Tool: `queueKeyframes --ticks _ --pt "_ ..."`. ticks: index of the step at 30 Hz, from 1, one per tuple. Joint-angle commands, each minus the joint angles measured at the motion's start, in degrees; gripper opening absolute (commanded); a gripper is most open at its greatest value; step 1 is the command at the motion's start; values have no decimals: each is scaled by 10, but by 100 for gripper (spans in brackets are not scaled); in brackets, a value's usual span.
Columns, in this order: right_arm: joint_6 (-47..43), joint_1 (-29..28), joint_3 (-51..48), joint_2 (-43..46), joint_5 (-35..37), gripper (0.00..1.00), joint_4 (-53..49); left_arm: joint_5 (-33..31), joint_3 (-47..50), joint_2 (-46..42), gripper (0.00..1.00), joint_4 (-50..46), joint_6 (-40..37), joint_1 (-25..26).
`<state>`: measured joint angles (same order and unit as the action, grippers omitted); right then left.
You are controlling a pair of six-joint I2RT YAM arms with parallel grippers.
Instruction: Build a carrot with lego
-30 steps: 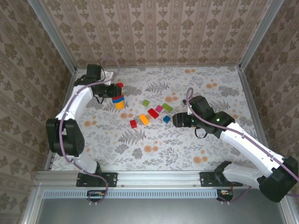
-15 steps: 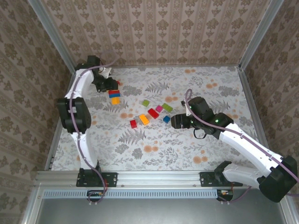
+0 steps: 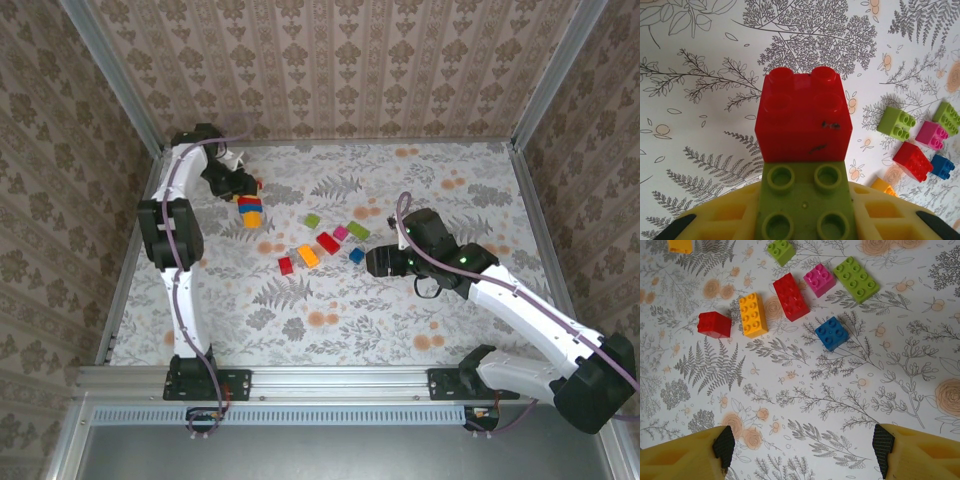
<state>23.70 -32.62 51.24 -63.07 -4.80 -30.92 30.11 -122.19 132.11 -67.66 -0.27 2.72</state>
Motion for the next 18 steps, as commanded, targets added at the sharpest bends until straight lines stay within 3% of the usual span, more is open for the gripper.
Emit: queueKeyframes --ticks 1,18 --pt "-10 3 -7 -3 -9 76 16 25 -18 13 28 -23 -11 -7" --pt "-10 4 -15 1 -9 76 16 15 -23 44 34 -24 -9 -7"
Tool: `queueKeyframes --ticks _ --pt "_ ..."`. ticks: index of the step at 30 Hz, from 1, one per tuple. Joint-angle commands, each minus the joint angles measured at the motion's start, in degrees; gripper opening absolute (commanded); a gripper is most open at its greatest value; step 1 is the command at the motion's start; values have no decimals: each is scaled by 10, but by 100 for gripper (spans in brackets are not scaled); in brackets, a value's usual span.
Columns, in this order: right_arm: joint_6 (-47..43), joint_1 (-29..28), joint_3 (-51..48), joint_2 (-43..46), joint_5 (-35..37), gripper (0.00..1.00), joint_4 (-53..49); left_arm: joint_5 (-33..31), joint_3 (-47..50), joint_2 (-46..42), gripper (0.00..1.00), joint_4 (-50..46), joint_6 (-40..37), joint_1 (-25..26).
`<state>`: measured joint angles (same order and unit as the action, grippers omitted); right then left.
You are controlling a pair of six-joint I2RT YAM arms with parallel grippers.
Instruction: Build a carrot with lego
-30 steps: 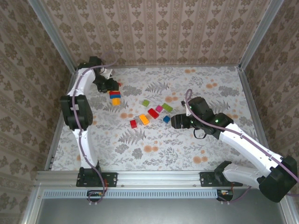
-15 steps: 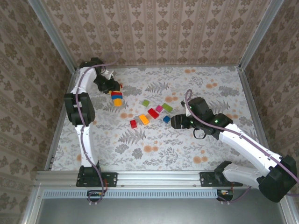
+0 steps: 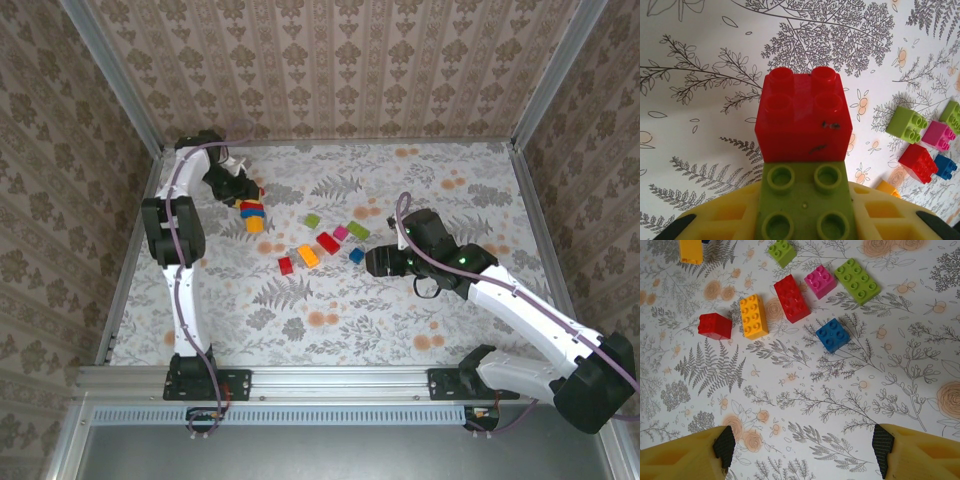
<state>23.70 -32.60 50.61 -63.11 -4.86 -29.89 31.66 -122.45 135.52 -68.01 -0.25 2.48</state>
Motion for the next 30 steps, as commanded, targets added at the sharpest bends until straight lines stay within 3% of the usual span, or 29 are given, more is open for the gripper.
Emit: queueKeyframes --ticks 1,20,30 --pt "-10 3 -9 3 -9 76 5 -3 -20 12 36 -20 -9 -5" --pt "-11 4 -15 6 -9 76 6 -15 -42 52 42 -15 -1 -5" --pt "-12 4 -16 7 -7 75 5 -16 -51 68 49 -15 -1 -7"
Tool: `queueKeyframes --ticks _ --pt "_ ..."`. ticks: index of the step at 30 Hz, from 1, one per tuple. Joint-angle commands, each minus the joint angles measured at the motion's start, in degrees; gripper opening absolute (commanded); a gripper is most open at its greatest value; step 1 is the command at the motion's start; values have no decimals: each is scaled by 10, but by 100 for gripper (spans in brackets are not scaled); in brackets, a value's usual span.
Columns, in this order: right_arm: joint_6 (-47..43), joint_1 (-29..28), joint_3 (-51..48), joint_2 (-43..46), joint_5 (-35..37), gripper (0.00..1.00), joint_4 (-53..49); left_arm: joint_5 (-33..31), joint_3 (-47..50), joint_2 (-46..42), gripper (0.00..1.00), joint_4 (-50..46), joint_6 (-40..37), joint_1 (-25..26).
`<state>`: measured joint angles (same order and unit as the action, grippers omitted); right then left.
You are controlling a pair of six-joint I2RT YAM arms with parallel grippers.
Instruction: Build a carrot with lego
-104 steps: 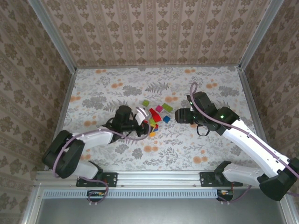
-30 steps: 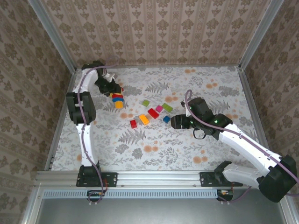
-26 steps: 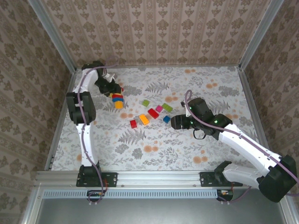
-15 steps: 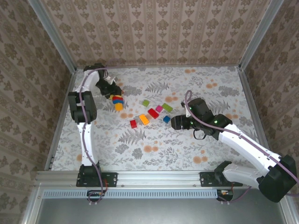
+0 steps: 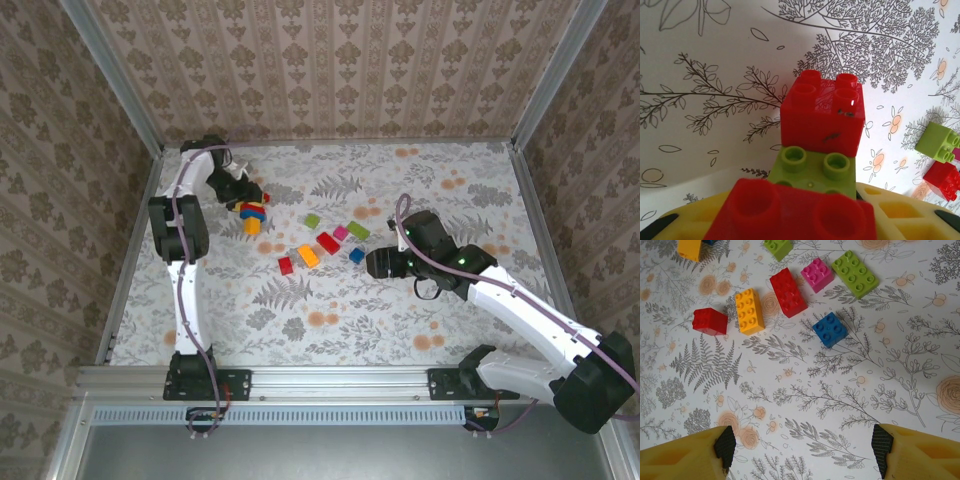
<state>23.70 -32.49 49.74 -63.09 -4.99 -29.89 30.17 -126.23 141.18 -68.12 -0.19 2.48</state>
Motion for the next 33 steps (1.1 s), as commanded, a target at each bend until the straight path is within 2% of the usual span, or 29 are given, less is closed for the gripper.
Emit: queueKeyframes --ticks 1,6,14,15,16,22,23,24,29,33 --pt "-12 3 -8 7 -5 75 5 -1 -13 12 50 -14 -2 -7" --pt "-12 3 -8 9 -5 75 4 -1 -13 12 57 -14 1 -12" --pt "-14 3 -9 8 -6 75 4 7 -1 12 61 -4 1 -18" --pt "-14 3 -9 8 -5 75 4 8 1 11 69 -4 1 -19" --pt "-15 3 -9 8 -5 75 4 8 4 10 73 -3 0 -20" --pt "-16 3 -9 4 -9 75 4 18 24 -5 85 14 -3 -23" --pt "-16 4 -9 3 -9 75 4 21 29 -10 90 20 -1 -24" --pt "-17 3 -9 1 -10 75 4 25 35 -16 99 26 -1 -24" --pt "-25 2 -5 -21 -20 75 3 21 64 -66 100 43 0 -25" --pt "-31 -9 5 -51 -17 75 -3 9 121 -153 100 80 11 -29"
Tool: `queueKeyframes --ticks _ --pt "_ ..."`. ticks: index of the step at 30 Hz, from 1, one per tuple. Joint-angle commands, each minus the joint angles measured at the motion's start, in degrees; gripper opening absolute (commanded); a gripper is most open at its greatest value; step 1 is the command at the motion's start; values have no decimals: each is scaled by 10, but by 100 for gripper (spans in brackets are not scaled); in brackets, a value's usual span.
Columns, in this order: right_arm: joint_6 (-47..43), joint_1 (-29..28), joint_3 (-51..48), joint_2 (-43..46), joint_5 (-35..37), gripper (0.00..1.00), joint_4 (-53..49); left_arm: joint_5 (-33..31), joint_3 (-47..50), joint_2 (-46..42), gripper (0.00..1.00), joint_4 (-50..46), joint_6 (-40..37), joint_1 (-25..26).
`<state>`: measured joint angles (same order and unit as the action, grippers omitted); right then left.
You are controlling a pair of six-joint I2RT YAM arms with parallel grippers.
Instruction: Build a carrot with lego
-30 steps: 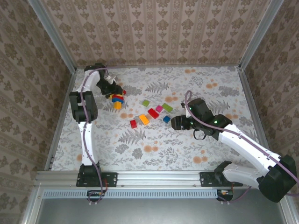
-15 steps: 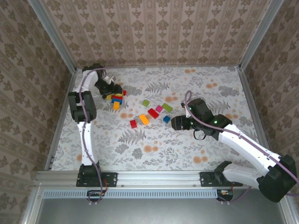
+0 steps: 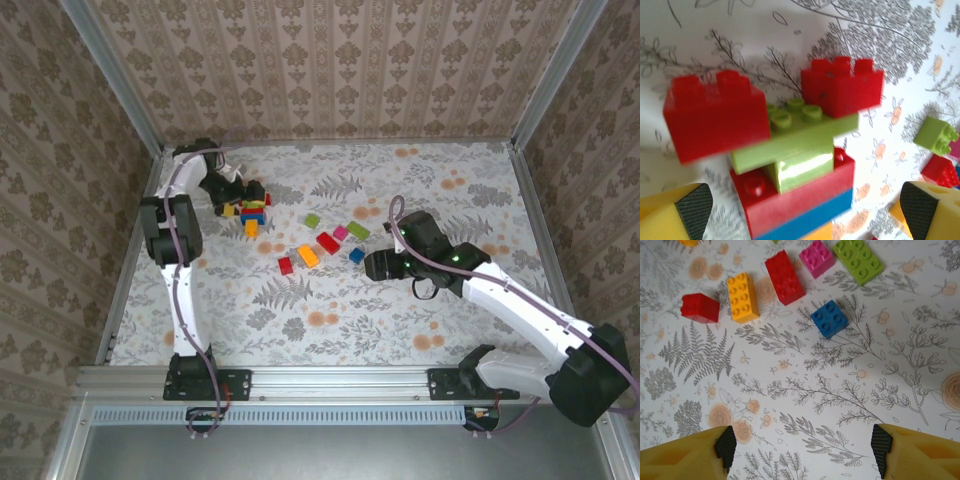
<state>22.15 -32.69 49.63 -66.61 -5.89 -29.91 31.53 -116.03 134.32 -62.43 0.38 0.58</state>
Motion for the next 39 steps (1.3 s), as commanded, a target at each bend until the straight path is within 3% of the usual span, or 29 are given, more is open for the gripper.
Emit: queueKeyframes --ticks 1,8,15,17,24,29,39 --pt "-16 -14 13 -24 -2 75 -6 -8 36 -114 100 35 7 -11" --pt "-15 -90 95 -115 62 74 -45 -35 231 -385 100 201 77 -4" --pt "4 -134 225 -252 83 74 -63 -88 478 -669 100 398 219 -10" --pt "2 -148 276 -300 91 74 -75 -121 525 -714 100 395 256 -10" --pt "-7 -167 474 -480 111 73 -139 -218 642 -795 100 360 265 1" --pt "-4 -171 560 -567 101 73 -162 -274 670 -820 100 325 245 1" --pt "-2 -188 679 -670 96 73 -204 -256 668 -769 100 318 224 -3"
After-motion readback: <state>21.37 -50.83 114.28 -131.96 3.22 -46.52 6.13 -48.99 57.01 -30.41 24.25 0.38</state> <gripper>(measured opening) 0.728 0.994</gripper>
